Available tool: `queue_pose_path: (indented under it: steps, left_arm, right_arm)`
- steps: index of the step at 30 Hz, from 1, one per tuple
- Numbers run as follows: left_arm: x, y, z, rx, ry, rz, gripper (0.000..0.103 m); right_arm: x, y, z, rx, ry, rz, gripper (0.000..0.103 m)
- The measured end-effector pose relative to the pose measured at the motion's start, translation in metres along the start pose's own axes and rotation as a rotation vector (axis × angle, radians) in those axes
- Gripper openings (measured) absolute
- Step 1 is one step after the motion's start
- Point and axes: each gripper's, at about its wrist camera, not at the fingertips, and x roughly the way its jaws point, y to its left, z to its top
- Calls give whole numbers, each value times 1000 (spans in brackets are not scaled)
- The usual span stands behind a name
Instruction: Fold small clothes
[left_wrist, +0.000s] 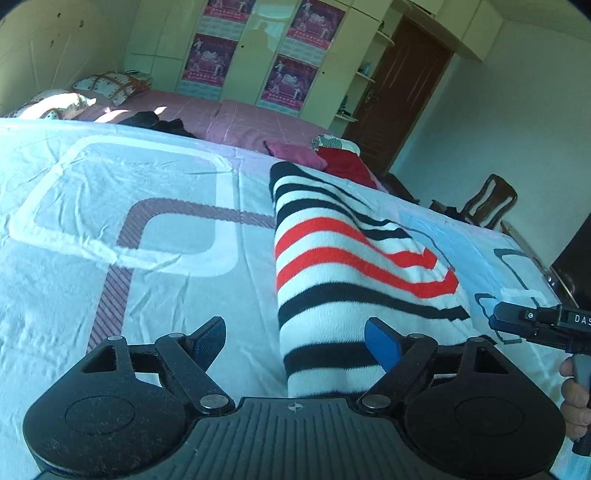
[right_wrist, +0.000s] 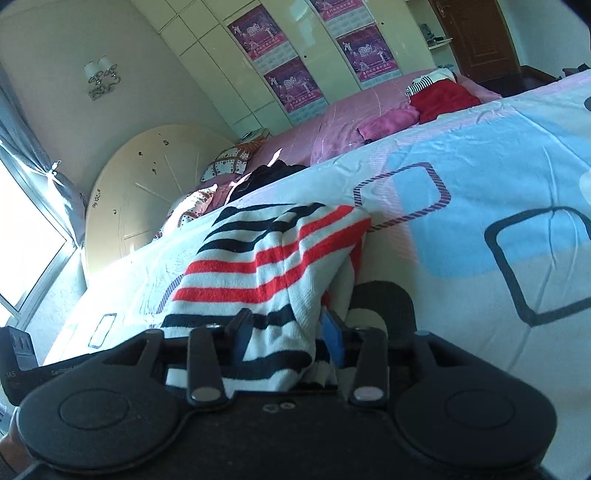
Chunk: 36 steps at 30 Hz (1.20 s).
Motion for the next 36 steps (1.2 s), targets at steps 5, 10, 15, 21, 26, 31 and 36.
queue_pose_path:
  steps: [5, 10, 15, 21, 26, 31, 36]
  left_arm:
    - [41, 5, 28, -33, 91, -130, 82]
    - [69, 20, 28, -133, 200, -241, 75]
    - [86, 33, 19, -219, 235, -334, 74]
    - [103, 34, 22, -242, 225, -381, 74]
    - [111, 29, 26, -228, 218, -384, 74]
    - [107, 28, 27, -192, 208, -366, 74]
    - [104, 24, 27, -162, 192, -348, 74]
  right_arm:
    - [32, -27, 14, 144, 30, 41, 78]
    - [51, -47, 11, 225, 102, 132, 76]
    - [71, -56, 1, 257, 178, 194, 76]
    - [82, -58, 3, 255, 183, 257, 77]
    - [91, -52, 11, 219, 192, 263, 77]
    - [93, -52, 12, 213, 186, 231, 60]
    - [92, -66, 11, 247, 204, 243, 49]
